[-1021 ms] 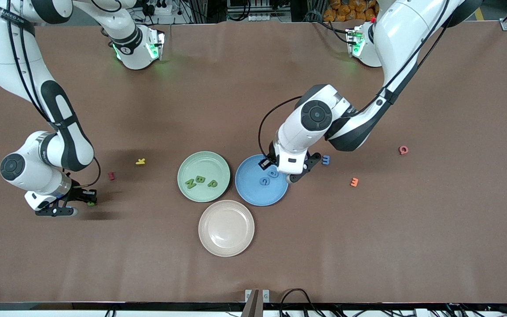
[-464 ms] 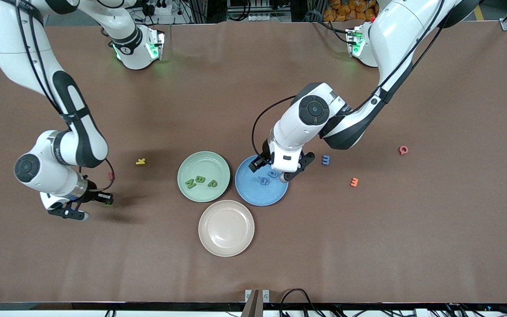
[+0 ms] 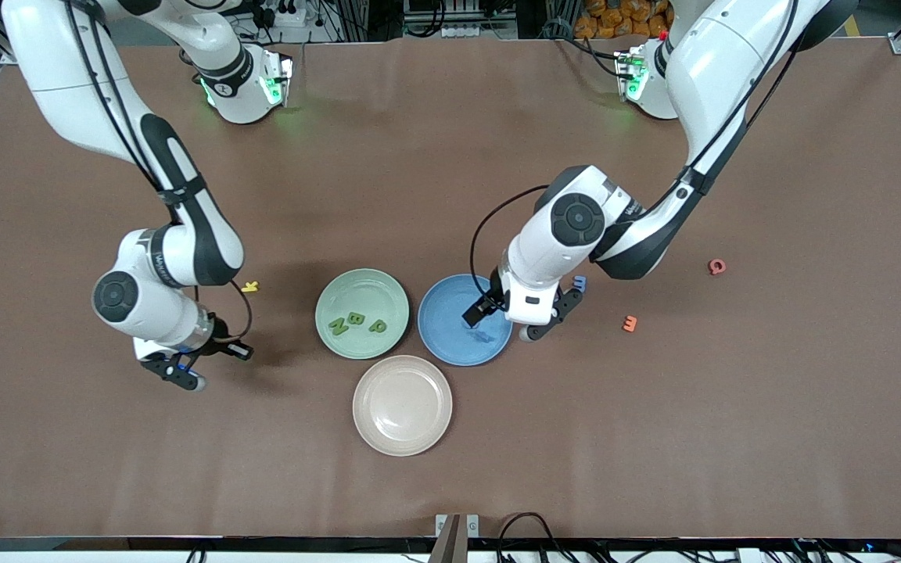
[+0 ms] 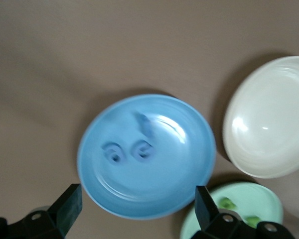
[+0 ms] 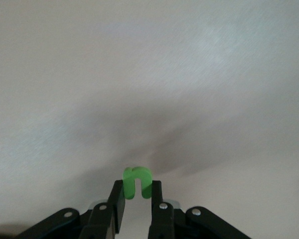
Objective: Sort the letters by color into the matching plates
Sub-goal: 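Drop X onto blue plate with the left gripper while the right gripper lifts n, then place n on the green plate with the right gripper while the left gripper withdraws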
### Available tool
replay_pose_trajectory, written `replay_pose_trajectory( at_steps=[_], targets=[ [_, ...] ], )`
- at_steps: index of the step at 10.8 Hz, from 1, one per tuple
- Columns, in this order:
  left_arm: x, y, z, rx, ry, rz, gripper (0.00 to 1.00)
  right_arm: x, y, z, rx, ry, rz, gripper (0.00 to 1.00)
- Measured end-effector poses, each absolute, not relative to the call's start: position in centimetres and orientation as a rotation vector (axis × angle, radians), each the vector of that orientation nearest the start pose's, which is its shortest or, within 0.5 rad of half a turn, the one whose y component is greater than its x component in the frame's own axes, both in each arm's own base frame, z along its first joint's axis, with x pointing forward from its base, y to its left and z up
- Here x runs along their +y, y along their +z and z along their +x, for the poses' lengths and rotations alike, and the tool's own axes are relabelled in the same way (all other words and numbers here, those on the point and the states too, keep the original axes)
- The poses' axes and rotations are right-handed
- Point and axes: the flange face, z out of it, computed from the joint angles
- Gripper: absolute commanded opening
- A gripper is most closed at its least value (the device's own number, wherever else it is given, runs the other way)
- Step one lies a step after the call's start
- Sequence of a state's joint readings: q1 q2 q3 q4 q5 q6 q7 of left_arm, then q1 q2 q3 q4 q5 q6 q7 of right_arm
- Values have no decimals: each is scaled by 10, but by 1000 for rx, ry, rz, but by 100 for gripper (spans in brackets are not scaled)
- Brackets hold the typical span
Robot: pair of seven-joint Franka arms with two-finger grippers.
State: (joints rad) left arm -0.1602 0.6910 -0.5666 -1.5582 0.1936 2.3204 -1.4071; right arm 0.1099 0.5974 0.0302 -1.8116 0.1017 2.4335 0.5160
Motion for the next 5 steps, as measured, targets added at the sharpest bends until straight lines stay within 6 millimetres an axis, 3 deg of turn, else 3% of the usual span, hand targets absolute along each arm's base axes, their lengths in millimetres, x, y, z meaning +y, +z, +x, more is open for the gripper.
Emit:
replay_pose_trajectory(
  at_steps=[5],
  targets=[
    [-375,235,563,-683,158,-3080,100,191,221,624,847,77,-2932,13]
  ],
)
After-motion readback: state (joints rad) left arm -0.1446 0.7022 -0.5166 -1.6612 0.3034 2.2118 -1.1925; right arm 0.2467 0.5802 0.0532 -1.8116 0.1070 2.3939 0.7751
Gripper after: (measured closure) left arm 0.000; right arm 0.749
